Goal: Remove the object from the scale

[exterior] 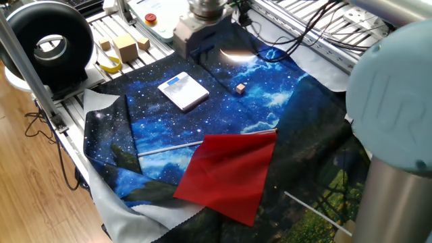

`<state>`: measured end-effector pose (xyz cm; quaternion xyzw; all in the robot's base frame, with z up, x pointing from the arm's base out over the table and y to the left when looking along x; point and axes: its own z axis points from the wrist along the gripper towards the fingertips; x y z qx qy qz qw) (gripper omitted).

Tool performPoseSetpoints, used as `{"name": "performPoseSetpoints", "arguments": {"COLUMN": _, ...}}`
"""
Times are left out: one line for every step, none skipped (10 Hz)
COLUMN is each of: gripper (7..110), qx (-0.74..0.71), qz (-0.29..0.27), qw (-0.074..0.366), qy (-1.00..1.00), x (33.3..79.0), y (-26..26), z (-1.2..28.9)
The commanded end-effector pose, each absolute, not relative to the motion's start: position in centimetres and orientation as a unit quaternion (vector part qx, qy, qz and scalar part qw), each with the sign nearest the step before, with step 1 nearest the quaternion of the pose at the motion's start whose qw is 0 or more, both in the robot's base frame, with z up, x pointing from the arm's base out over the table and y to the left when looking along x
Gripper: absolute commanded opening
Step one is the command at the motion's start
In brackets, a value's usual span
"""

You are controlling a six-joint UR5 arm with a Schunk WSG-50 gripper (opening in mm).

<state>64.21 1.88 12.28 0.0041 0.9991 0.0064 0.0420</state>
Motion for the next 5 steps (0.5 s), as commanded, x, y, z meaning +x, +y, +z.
{"name": "performPoseSetpoints", "arguments": {"gripper": 7, "qx": 0.019, "qz": -0.001, "qw": 0.045, "qy": 0.999, "x": 63.79, "y": 3.76, "z": 12.76}}
{"name": "performPoseSetpoints", "arguments": {"gripper": 7, "qx": 0.021, "qz": -0.001, "qw": 0.042, "qy": 0.999, "x": 63.49, "y": 3.66, "z": 13.00}}
{"name": "performPoseSetpoints", "arguments": {"gripper": 7, "qx": 0.021, "qz": -0.001, "qw": 0.041, "qy": 0.999, "x": 63.41, "y": 3.49, "z": 13.04}}
{"name": "performPoseSetpoints", "arguments": {"gripper": 7, "qx": 0.022, "qz": 0.000, "qw": 0.041, "qy": 0.999, "x": 63.43, "y": 3.46, "z": 13.00}}
{"name": "performPoseSetpoints", "arguments": {"gripper": 7, "qx": 0.025, "qz": 0.000, "qw": 0.038, "qy": 0.999, "x": 63.30, "y": 3.46, "z": 13.00}}
